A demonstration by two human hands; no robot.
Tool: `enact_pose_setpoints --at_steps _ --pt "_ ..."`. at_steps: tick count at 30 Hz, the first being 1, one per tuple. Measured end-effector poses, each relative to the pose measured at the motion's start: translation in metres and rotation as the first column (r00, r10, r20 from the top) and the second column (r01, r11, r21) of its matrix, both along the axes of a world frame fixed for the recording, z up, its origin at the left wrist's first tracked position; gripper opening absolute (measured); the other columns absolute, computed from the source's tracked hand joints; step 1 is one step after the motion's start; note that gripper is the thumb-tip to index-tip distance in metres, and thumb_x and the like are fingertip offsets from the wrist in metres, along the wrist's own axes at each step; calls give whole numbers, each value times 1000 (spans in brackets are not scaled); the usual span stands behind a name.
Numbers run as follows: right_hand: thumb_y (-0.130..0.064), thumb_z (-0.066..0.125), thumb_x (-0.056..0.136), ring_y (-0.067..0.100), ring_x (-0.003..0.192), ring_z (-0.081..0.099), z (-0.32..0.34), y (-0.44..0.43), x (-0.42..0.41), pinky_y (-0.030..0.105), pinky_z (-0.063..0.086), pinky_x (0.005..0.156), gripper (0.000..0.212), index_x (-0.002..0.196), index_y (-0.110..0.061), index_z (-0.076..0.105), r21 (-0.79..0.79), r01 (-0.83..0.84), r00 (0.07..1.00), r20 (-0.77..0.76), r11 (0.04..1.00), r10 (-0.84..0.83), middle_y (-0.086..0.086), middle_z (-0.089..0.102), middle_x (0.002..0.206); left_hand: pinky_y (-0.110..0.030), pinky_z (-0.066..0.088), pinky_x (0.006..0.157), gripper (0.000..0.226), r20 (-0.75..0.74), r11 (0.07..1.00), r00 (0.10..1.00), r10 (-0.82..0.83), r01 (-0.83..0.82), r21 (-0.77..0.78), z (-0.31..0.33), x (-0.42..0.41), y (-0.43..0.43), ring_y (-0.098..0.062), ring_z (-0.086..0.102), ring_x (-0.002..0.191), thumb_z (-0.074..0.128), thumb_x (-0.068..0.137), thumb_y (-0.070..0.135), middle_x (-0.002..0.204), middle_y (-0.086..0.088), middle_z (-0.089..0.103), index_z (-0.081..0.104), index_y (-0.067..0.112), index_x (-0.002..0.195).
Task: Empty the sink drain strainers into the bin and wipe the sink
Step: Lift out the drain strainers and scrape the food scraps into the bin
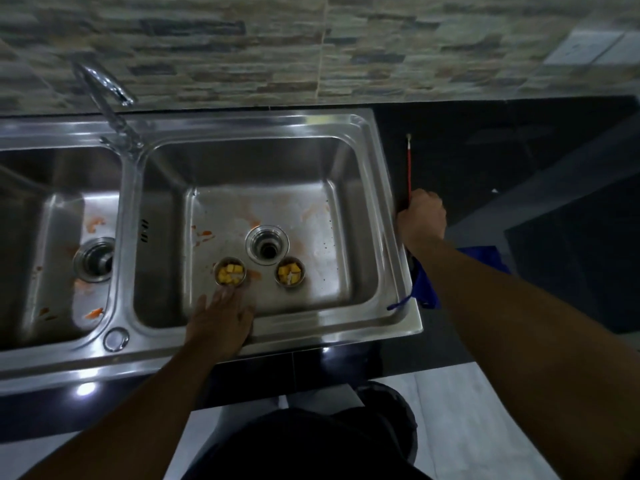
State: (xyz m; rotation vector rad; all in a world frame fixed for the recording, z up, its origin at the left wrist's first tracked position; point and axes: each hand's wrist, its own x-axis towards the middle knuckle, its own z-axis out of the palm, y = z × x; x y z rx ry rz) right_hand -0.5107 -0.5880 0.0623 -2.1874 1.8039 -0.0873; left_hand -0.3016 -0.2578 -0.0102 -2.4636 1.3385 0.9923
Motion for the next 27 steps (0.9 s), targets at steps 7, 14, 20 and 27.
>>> enact_pose_setpoints --at_steps 7,14,20,27 --pt "-8 75 82 18 73 67 4 -15 -14 25 59 69 7 87 -6 70 190 56 985 148 980 -85 11 69 92 -41 38 114 47 -292 949 926 238 -286 -133 24 -8 -13 -27 52 134 34 107 44 149 -5 54 39 35 152" --pt "-14 74 88 2 72 66 24 16 4 0 46 59 12 100 -17 76 164 -261 919 345 951 192 -8 69 85 -40 51 101 39 -155 754 984 83 -164 -636 62 -8 -74 -22 61 122 48 101 29 144 1 58 50 31 140" --pt "-7 78 85 3 75 66 27 67 31 11 54 82 17 102 -6 79 84 -413 811 487 907 324 10 75 97 -32 54 58 67 198 760 959 -201 280 -587 98 14 -99 -14 54 56 46 101 21 169 10 7 15 26 160" --pt "-3 78 84 14 81 76 44 113 59 23 62 72 24 108 -7 76 294 -432 695 711 853 107 8 78 91 -33 58 84 64 332 827 935 -126 284 -485 102 54 -80 -17 65 119 50 102 13 165 10 27 24 29 158"
